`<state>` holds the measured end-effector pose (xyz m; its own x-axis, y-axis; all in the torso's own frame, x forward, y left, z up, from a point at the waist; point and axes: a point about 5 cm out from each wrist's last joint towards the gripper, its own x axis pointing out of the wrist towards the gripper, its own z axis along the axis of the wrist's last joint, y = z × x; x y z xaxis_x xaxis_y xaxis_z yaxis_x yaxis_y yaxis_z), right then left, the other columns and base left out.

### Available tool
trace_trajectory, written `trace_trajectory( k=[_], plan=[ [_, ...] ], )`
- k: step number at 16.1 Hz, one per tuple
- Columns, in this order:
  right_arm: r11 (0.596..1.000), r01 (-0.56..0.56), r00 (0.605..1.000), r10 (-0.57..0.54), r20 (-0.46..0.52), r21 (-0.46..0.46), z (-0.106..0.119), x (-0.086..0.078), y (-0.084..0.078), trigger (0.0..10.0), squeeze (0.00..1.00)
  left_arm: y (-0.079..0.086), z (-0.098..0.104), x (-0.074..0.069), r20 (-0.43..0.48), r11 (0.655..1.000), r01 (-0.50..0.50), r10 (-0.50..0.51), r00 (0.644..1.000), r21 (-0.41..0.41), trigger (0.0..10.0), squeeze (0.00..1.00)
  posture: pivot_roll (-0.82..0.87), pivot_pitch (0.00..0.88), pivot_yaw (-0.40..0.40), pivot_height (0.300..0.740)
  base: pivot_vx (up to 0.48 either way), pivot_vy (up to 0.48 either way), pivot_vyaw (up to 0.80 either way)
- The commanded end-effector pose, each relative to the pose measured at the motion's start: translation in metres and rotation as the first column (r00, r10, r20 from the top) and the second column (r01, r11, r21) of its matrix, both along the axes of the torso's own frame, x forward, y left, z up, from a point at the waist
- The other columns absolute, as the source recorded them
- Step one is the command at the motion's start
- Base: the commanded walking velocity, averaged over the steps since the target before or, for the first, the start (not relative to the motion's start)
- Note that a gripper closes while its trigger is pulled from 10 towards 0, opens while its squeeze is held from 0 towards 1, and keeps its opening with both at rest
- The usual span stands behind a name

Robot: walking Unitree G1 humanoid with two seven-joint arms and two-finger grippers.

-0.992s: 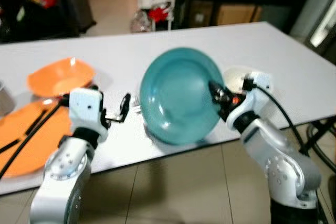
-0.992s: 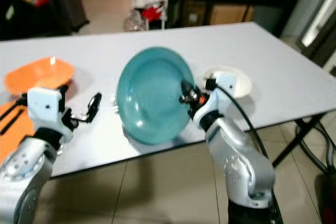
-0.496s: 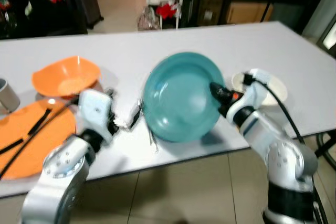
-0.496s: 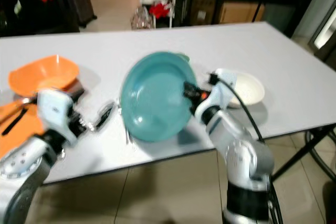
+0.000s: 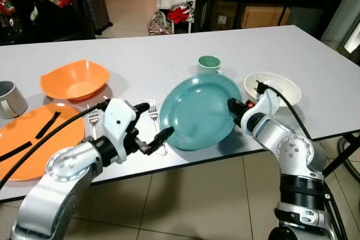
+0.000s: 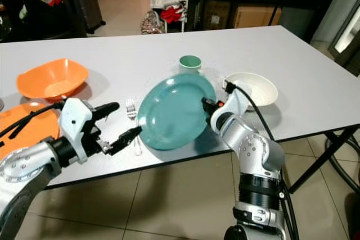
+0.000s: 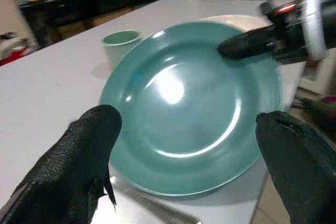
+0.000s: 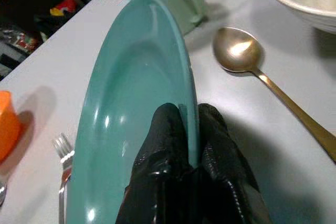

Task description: Setting the table

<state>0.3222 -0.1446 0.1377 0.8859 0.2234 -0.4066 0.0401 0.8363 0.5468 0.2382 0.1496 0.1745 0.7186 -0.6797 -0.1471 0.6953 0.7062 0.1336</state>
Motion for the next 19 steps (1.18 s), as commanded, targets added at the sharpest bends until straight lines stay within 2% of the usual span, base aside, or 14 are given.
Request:
trace_trajectory(
  k=[1, 2, 3, 8, 10, 11, 13, 17, 19],
  plan=[
    [1.0, 0.007, 1.0, -0.007, -0.011, -0.012, 0.003, 0.003, -0.002, 10.0, 0.0, 0.0, 0.003, 0.002, -0.003, 1.0, 0.025, -0.025, 1.0, 0.002, 10.0, 0.0, -0.1, 0.0, 0.0, 0.74, 0.0, 0.0, 0.0],
    [1.0, 0.008, 1.0, -0.009, -0.018, -0.011, 0.002, 0.004, -0.003, 10.0, 0.0, 0.0, 0.003, 0.002, -0.004, 1.0, 0.031, -0.031, 1.0, 0.001, 10.0, 0.0, -0.1, 0.0, 0.0, 0.74, 0.0, 0.0, 0.0],
    [0.999, 0.016, 0.999, -0.014, -0.052, 0.034, -0.002, 0.003, -0.004, 10.0, 0.0, 0.0, 0.003, 0.003, -0.006, 0.999, 0.039, -0.039, 0.999, 0.006, 10.0, 0.0, -0.1, 0.0, 0.008, 0.74, 0.0, 0.0, 0.0],
    [0.997, 0.019, 0.993, -0.01, -0.115, 0.079, -0.013, 0.0, -0.005, 10.0, 0.0, 0.0, 0.004, 0.004, -0.01, 0.998, 0.065, -0.065, 0.998, 0.011, 10.0, 0.0, -0.1, 0.0, 0.008, 0.74, 0.0, 0.0, 0.0],
    [0.996, 0.019, 0.992, -0.008, -0.122, 0.086, -0.014, 0.0, -0.005, 10.0, 0.36, -0.001, 0.004, 0.004, -0.011, 0.998, 0.069, -0.069, 0.998, 0.012, 10.0, 0.0, -0.09, 0.0, 0.008, 0.74, 0.0, 0.0, 0.0],
    [0.996, 0.02, 0.991, -0.008, -0.137, 0.086, -0.017, -0.002, -0.006, 10.0, 0.81, -0.001, 0.004, 0.004, -0.012, 0.997, 0.071, -0.071, 0.997, 0.014, 10.0, 0.0, -0.09, 0.0, 0.009, 0.74, 0.0, 0.0, 0.0],
    [0.996, 0.017, 0.987, -0.003, -0.16, 0.085, -0.021, -0.005, -0.009, 10.0, 0.98, -0.002, 0.003, 0.003, -0.014, 0.997, 0.076, -0.076, 0.997, 0.015, 10.0, 0.0, -0.09, 0.0, 0.012, 0.74, 0.0, 0.0, 0.0],
    [0.997, 0.033, 0.982, -0.019, -0.189, 0.071, -0.027, -0.013, -0.018, 10.0, 1.0, -0.003, 0.003, 0.004, -0.013, 0.996, 0.084, -0.084, 0.996, 0.018, 10.0, 0.0, -0.1, 0.0, 0.017, 0.74, 0.0, 0.0, 0.0],
    [0.998, 0.035, 0.979, -0.023, -0.2, 0.054, -0.028, -0.023, -0.028, 10.0, 1.0, -0.005, 0.002, 0.003, -0.016, 0.996, 0.091, -0.091, 0.996, 0.016, 10.0, 0.0, -0.1, 0.0, 0.02, 0.74, 0.0, 0.0, 0.0]
  ],
)
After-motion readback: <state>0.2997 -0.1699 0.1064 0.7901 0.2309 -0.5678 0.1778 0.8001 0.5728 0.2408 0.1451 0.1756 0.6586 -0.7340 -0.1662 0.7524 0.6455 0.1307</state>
